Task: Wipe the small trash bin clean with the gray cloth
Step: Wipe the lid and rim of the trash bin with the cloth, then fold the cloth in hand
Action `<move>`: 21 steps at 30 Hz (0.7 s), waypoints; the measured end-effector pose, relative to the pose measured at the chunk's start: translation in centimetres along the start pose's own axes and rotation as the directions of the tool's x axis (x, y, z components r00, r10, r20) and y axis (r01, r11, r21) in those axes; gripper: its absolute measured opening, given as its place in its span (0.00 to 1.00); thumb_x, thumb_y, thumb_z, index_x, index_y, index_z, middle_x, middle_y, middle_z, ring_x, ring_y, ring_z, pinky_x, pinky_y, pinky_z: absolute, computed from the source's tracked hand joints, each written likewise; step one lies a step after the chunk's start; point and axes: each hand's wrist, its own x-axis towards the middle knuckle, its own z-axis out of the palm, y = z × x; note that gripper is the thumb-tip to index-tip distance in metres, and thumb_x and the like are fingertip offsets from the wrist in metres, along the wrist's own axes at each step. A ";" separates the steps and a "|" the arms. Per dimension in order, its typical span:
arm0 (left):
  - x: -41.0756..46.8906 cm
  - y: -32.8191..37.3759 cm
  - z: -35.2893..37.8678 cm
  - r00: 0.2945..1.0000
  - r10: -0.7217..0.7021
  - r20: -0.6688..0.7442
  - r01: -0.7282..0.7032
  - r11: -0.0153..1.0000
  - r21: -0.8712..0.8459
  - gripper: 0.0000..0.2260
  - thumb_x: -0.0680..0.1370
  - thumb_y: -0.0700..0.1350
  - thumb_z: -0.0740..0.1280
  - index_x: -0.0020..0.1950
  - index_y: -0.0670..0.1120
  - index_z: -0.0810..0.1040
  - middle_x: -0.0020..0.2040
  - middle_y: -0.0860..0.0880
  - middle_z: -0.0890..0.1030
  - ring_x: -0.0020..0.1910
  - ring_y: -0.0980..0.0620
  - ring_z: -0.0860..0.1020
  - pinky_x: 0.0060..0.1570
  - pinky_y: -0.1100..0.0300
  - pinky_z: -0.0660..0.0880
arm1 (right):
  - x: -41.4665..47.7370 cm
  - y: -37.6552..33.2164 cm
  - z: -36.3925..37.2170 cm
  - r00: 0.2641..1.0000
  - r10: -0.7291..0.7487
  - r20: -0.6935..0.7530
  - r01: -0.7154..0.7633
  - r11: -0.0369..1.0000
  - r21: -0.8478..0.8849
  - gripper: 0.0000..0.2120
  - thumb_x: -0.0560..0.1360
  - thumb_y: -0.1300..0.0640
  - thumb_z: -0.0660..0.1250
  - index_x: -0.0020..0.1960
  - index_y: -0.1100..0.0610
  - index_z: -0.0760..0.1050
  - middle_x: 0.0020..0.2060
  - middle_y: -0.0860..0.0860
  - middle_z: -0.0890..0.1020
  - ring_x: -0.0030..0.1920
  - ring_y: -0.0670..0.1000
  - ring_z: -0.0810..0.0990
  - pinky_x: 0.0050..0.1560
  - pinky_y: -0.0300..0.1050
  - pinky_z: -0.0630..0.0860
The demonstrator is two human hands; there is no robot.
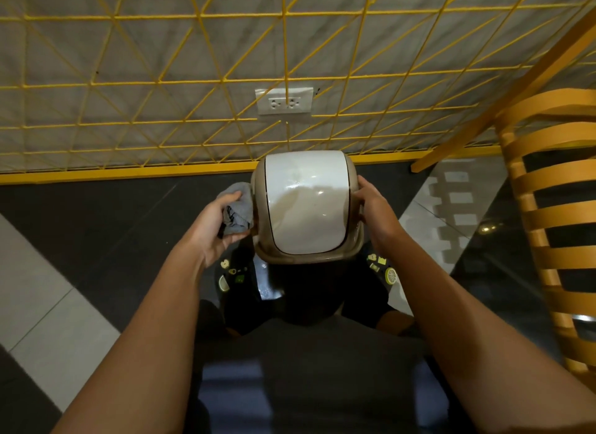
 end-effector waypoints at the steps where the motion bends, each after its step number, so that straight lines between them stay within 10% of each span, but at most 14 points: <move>1: -0.1 0.0 0.1 1.000 -0.004 0.002 0.004 1.000 0.009 0.17 0.79 0.46 0.59 0.67 0.42 0.69 0.49 0.44 0.79 0.46 0.49 0.78 0.51 0.53 0.74 | -0.1 0.0 0.0 1.000 0.004 0.000 -0.004 1.000 -0.006 0.25 0.73 0.57 0.53 0.69 0.46 0.66 0.63 0.51 0.75 0.62 0.54 0.72 0.65 0.54 0.70; 10: -2.4 0.3 1.5 0.992 0.082 -0.096 -0.082 0.997 0.001 0.12 0.79 0.48 0.60 0.59 0.45 0.74 0.45 0.47 0.81 0.41 0.53 0.80 0.39 0.59 0.74 | -1.8 -0.7 -0.6 0.994 0.037 -0.102 -0.032 0.998 0.048 0.26 0.79 0.51 0.55 0.75 0.48 0.51 0.74 0.53 0.61 0.72 0.57 0.62 0.71 0.56 0.61; 21: -10.0 -1.8 15.9 0.939 0.238 0.248 -0.293 0.931 0.215 0.14 0.75 0.47 0.66 0.59 0.45 0.76 0.47 0.45 0.84 0.47 0.49 0.82 0.40 0.61 0.76 | -11.5 -6.5 -6.8 0.974 -0.101 0.204 0.085 0.993 0.086 0.18 0.73 0.48 0.68 0.59 0.57 0.76 0.52 0.53 0.83 0.52 0.50 0.82 0.55 0.46 0.79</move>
